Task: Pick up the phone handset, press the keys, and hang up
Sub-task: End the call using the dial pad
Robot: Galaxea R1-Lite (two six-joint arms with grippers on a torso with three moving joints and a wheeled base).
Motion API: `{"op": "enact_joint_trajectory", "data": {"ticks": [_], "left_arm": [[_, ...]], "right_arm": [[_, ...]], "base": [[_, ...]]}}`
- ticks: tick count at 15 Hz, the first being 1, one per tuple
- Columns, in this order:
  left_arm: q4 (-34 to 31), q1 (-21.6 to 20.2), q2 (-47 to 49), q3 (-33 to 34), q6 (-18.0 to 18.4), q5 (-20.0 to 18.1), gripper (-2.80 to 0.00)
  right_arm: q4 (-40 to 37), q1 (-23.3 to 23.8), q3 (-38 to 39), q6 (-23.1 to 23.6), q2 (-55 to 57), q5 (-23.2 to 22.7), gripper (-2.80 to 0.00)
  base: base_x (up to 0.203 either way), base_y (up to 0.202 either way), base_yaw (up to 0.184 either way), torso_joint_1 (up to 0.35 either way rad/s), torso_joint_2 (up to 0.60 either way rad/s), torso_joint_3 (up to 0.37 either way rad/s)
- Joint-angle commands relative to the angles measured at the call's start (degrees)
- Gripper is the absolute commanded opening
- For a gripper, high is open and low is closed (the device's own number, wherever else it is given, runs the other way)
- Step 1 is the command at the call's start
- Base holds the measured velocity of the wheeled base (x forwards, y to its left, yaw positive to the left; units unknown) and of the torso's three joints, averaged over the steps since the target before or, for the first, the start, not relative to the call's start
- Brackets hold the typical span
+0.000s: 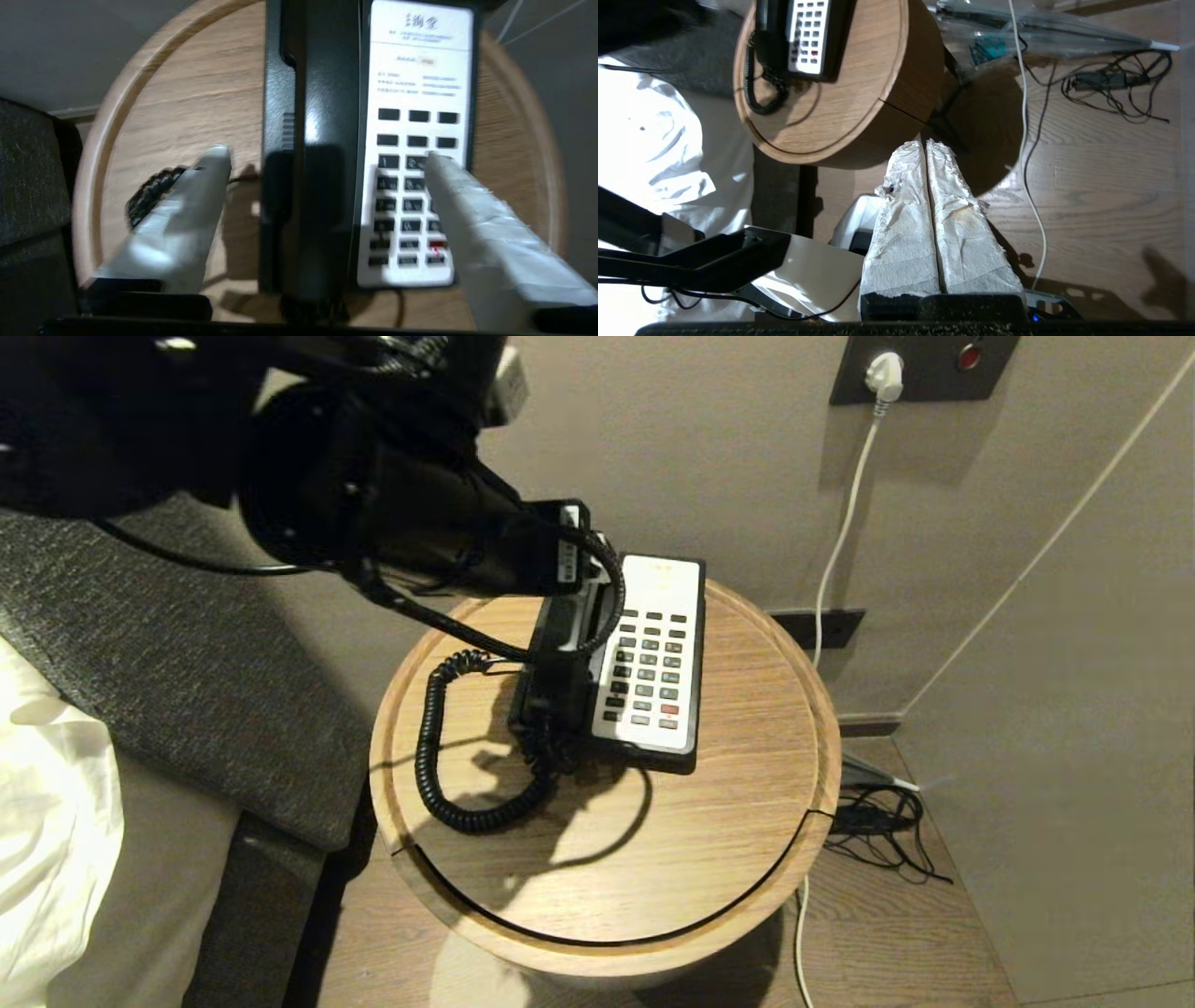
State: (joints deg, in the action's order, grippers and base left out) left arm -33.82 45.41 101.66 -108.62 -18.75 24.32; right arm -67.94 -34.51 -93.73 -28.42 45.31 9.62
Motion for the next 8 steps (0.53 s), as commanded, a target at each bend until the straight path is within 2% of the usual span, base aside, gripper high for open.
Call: {"op": "enact_joint_trajectory", "data": {"ticks": [1,4,8], "left_arm": [[-0.33,0.63,-9.42,3.65,-1.08,-0.34,-2.80],[-1.13,2.62,-20.85,8.88,-1.63,-1.06,-2.80],[-2.24,2.92,-36.51,21.54,-3.16,-2.76,-2.80]], "right_arm": [[-0.35,-0.03,1.56,0.02,0.52,-1.22,-2.80],[0.79,-0.03,2.54,-0.05,3.09,-2.31,-2.80],[5.34,-0.37,-1.45,0.54,16.55,-3.79,-2.80]], "base": [[0.000,0.000,0.000,0.000,0.00,0.000],[0.000,0.000,0.000,0.000,0.00,0.000],[0.000,0.000,0.000,0.000,0.00,0.000]]}}
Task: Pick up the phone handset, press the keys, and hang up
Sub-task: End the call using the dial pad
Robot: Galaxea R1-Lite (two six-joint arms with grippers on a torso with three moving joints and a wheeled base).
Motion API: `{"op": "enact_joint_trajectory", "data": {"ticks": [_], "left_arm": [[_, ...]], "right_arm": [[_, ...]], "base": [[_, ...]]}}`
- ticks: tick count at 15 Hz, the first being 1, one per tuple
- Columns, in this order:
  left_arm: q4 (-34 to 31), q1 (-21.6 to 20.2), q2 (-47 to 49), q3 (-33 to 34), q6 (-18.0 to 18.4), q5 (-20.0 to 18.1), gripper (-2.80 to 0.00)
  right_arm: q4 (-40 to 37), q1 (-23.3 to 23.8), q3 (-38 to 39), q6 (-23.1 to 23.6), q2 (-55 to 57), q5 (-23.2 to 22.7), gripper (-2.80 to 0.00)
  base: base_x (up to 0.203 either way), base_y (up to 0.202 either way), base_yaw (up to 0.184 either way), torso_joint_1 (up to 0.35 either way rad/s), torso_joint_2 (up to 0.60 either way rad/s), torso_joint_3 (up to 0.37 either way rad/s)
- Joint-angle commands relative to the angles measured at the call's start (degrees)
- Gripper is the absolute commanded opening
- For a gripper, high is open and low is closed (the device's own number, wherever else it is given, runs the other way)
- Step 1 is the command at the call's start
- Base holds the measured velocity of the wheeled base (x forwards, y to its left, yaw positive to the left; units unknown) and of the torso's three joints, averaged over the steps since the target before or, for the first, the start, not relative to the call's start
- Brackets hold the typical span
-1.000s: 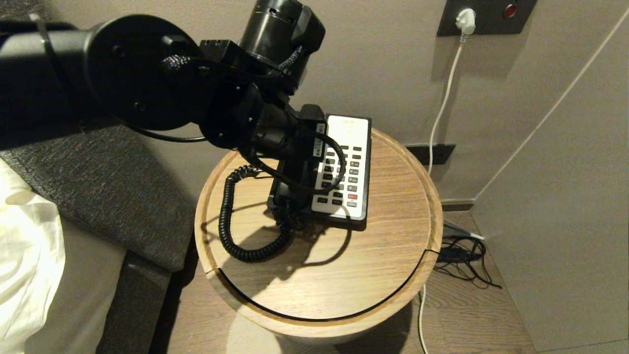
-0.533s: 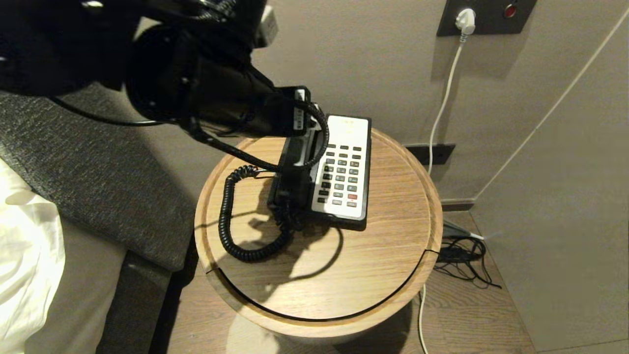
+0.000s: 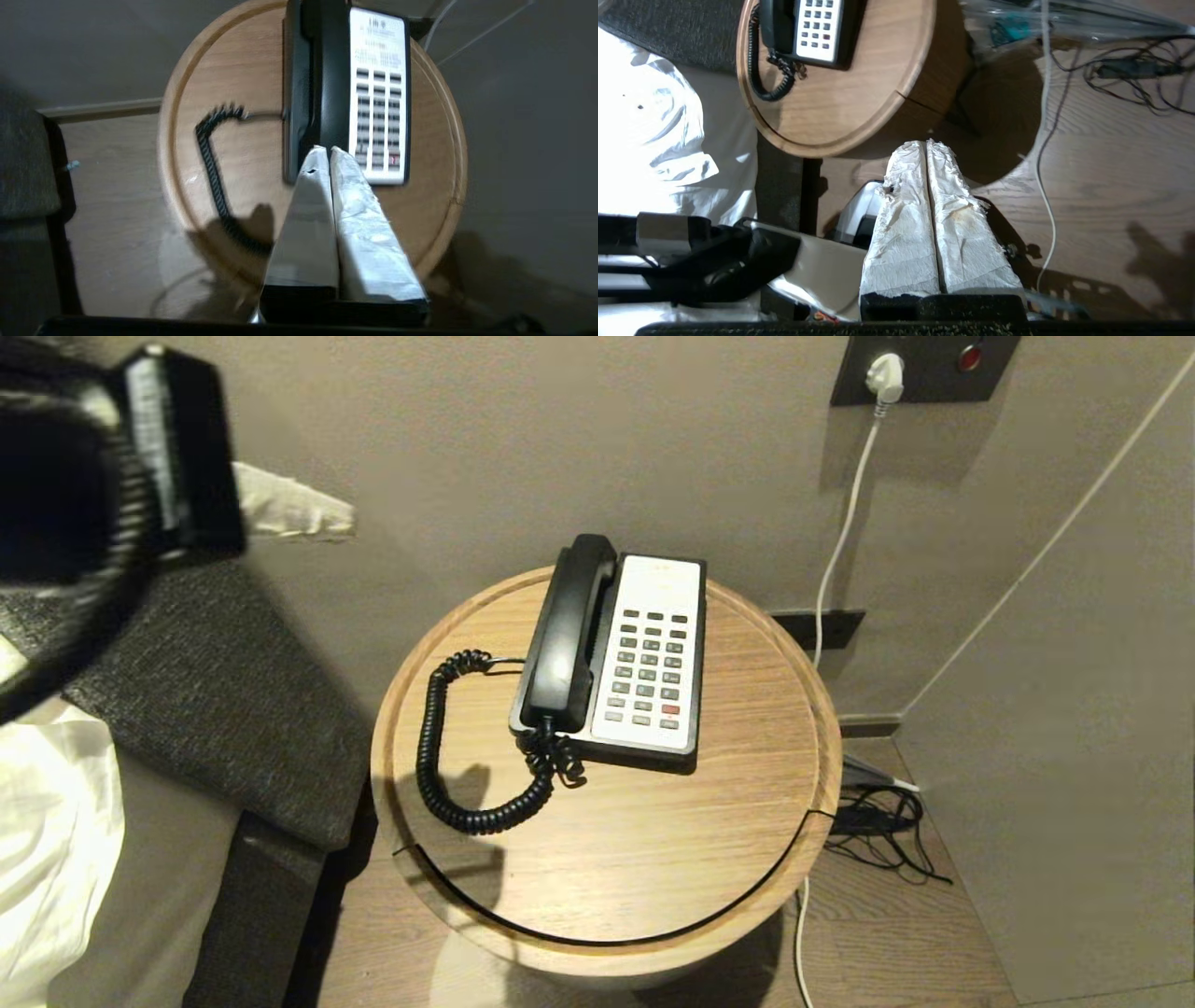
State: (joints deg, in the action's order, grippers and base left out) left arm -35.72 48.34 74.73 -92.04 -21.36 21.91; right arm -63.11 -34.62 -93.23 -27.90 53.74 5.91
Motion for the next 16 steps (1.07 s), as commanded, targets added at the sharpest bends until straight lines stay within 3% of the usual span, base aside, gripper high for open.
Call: {"op": "enact_joint_trajectory", "data": {"ticks": [1,3,9,16], "left_arm": [[-0.42,-0.26,-12.42,8.25,-0.99,-1.00,-2.80],[-0.40,-1.91,-16.42,11.71,-1.55,-2.06,-2.80],[-0.14,-6.08,-17.18,10.22,-2.46,-3.54,-2.80],[-0.32,-7.91,-18.35,10.92,-2.55,-4.07,-2.80]], "right_arm": [[1.35,-0.77,-4.06,0.23,12.44,-0.29,-2.80],[2.45,-2.83,-9.02,0.50,22.14,-0.81,-2.80],[6.23,-12.84,-17.27,0.64,44.59,-2.30,-2.80],[7.64,-14.69,-17.70,0.27,52.75,-1.14,-2.80]], "base": [[0.000,0.000,0.000,0.000,0.00,0.000],[0.000,0.000,0.000,0.000,0.00,0.000],[0.000,0.000,0.000,0.000,0.00,0.000],[0.000,0.000,0.000,0.000,0.00,0.000]]}}
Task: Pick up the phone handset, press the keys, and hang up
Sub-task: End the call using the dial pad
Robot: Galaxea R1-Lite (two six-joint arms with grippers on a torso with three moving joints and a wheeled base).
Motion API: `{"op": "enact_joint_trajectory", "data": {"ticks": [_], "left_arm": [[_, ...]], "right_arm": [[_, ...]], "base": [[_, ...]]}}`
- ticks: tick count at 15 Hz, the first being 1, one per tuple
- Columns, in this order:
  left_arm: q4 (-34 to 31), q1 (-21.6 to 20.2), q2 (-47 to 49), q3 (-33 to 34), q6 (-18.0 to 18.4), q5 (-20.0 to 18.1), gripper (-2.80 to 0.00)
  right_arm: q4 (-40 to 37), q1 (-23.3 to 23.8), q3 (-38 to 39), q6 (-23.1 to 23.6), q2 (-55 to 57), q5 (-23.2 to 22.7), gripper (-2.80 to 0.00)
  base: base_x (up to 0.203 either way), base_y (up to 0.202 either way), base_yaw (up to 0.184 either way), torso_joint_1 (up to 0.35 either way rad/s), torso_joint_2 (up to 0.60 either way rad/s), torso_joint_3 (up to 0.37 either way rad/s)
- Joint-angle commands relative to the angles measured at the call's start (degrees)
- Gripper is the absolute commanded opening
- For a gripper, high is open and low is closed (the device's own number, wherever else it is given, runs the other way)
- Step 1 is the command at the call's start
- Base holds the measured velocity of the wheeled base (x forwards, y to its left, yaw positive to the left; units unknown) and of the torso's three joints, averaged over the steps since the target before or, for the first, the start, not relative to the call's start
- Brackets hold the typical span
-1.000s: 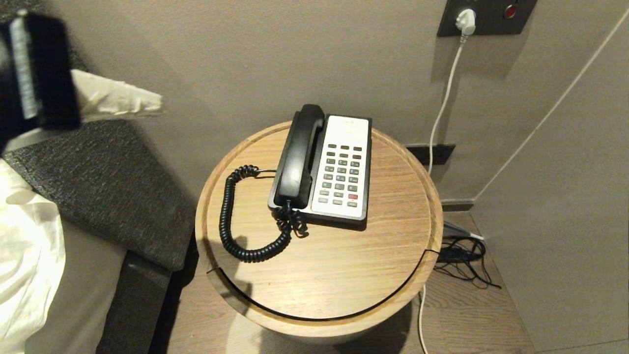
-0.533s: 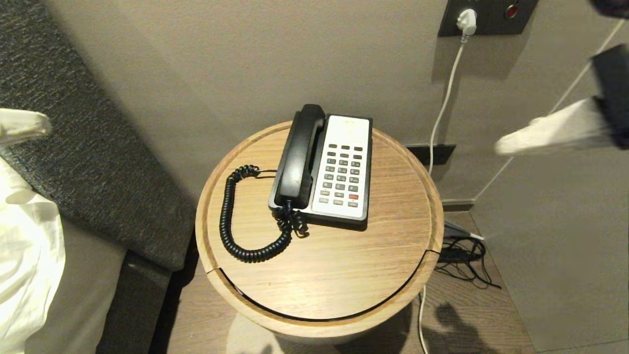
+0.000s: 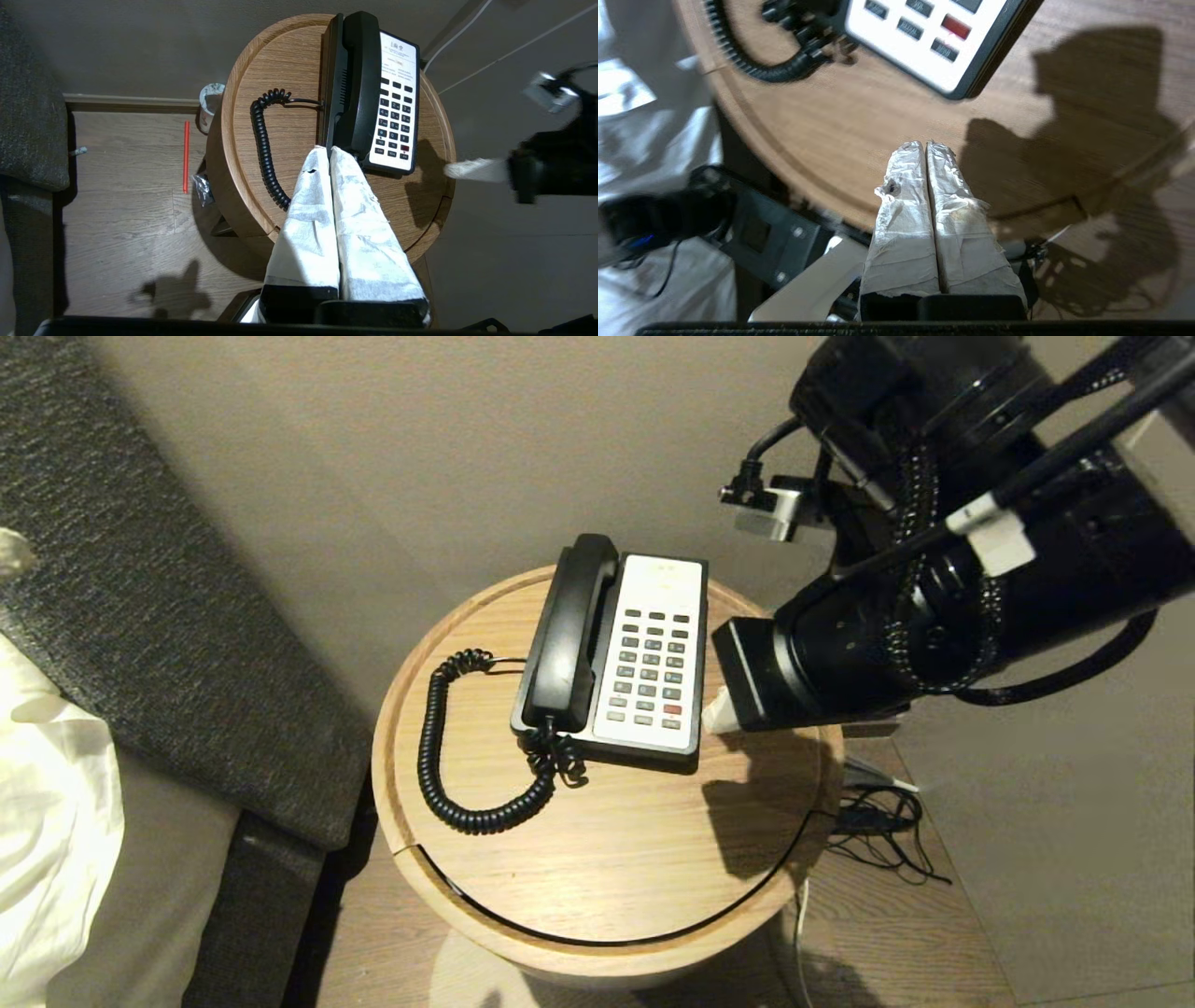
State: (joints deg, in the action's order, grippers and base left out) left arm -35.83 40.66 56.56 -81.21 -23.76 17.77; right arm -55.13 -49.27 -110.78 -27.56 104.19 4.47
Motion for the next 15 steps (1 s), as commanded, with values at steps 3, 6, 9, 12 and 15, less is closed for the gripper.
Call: {"op": "enact_joint_trajectory", "data": {"ticks": [3,6,9,12,15], "left_arm": [[-0.15,-0.88,-0.42,0.35,-0.23,-0.48,-2.80],[-0.12,-1.02,-0.66,0.35,-0.23,-0.64,-2.80],[-0.03,-1.02,-0.48,0.44,-0.23,-0.94,-2.80],[0.14,-1.11,-0.66,0.79,-0.23,-1.43,-2.80],[0.14,-1.11,-0.68,0.88,-0.23,-1.43,-2.80]], "right_arm": [[1.69,0.14,-0.23,0.23,3.30,0.37,-2.80],[3.29,0.74,-0.32,0.35,4.50,0.37,-2.80],[3.71,2.01,-0.35,0.56,5.17,0.37,-2.80],[4.87,3.50,-0.41,0.66,6.01,0.37,-2.80],[5.68,4.10,-0.41,1.19,6.76,0.37,-2.80]], "base": [[0.000,0.000,0.000,0.000,0.00,0.000],[0.000,0.000,0.000,0.000,0.00,0.000],[0.000,0.000,0.000,0.000,0.00,0.000],[0.000,0.000,0.000,0.000,0.00,0.000],[0.000,0.000,0.000,0.000,0.00,0.000]]}}
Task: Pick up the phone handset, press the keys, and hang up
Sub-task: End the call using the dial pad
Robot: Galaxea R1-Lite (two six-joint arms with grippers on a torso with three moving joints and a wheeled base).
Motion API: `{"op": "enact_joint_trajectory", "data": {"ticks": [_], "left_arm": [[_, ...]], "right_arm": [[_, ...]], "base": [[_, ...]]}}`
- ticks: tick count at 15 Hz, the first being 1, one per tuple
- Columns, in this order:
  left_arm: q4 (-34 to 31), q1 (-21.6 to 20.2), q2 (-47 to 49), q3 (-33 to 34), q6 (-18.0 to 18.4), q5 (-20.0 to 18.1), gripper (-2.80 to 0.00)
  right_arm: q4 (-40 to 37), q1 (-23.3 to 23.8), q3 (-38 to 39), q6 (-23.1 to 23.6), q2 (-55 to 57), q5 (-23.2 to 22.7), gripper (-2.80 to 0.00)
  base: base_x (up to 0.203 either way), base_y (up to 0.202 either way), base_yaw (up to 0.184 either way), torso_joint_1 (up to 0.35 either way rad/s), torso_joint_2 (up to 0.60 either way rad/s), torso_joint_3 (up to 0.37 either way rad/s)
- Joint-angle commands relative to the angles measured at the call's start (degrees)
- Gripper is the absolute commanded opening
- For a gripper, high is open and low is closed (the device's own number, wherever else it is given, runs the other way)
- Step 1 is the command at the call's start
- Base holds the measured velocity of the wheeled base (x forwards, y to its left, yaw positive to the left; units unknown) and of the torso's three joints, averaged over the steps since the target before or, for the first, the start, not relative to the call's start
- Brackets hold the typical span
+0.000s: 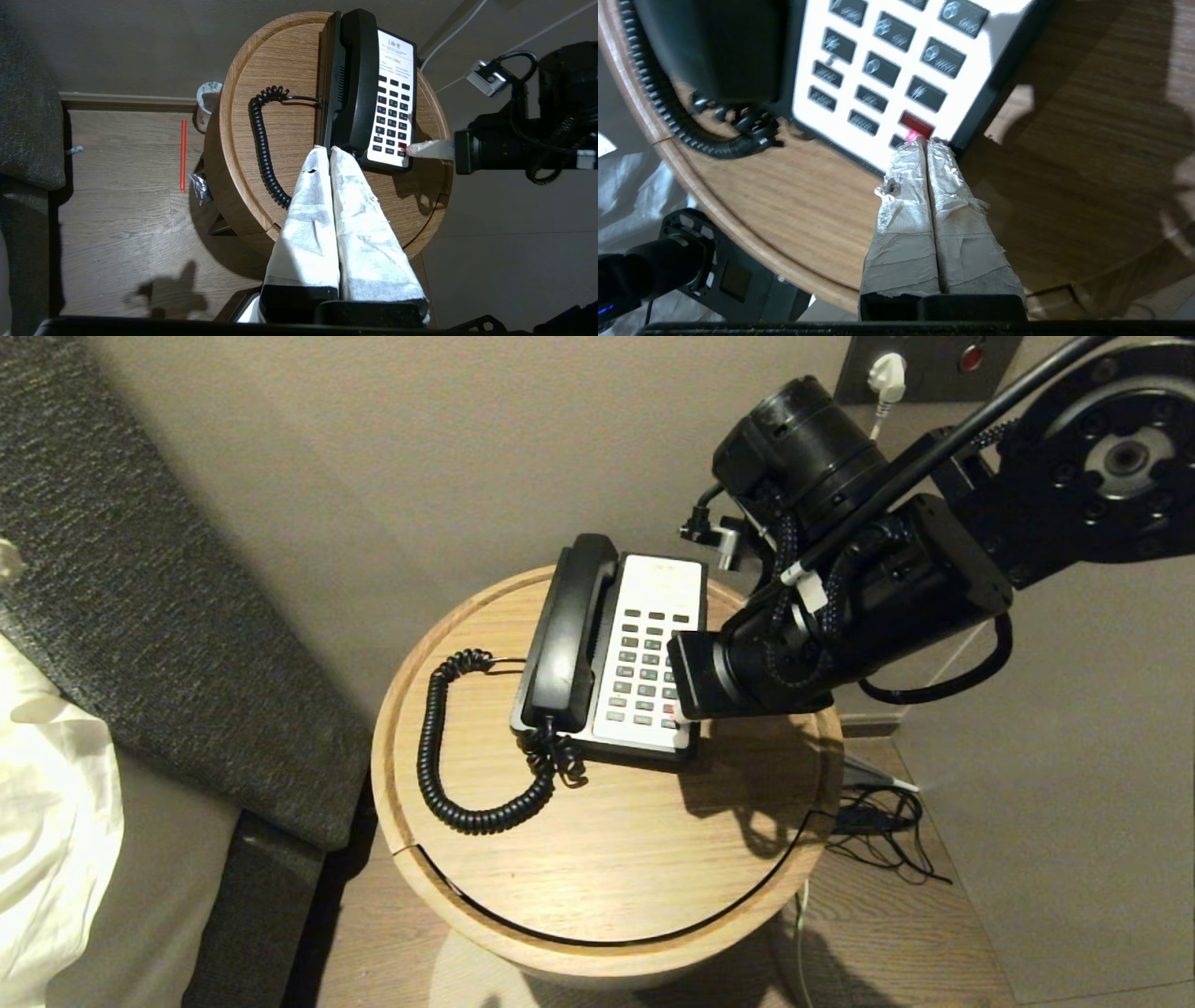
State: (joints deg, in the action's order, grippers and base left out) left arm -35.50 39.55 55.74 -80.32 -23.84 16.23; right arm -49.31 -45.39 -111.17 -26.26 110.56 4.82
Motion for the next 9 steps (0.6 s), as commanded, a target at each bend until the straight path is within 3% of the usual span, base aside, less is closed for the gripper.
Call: {"op": "enact_joint_trajectory", "data": {"ticks": [1,9], "left_arm": [[-0.18,0.00,0.08,0.08,-0.15,0.12,-2.80],[-0.18,0.00,-0.72,1.31,-0.76,-0.06,-2.80]], "right_arm": [[0.00,0.21,-0.07,-0.02,0.45,0.02,-2.80],[0.00,0.13,-0.10,-0.03,1.50,0.11,-2.80]], "base": [[0.000,0.000,0.000,0.000,0.00,0.000],[0.000,0.000,0.000,0.000,0.00,0.000]]}}
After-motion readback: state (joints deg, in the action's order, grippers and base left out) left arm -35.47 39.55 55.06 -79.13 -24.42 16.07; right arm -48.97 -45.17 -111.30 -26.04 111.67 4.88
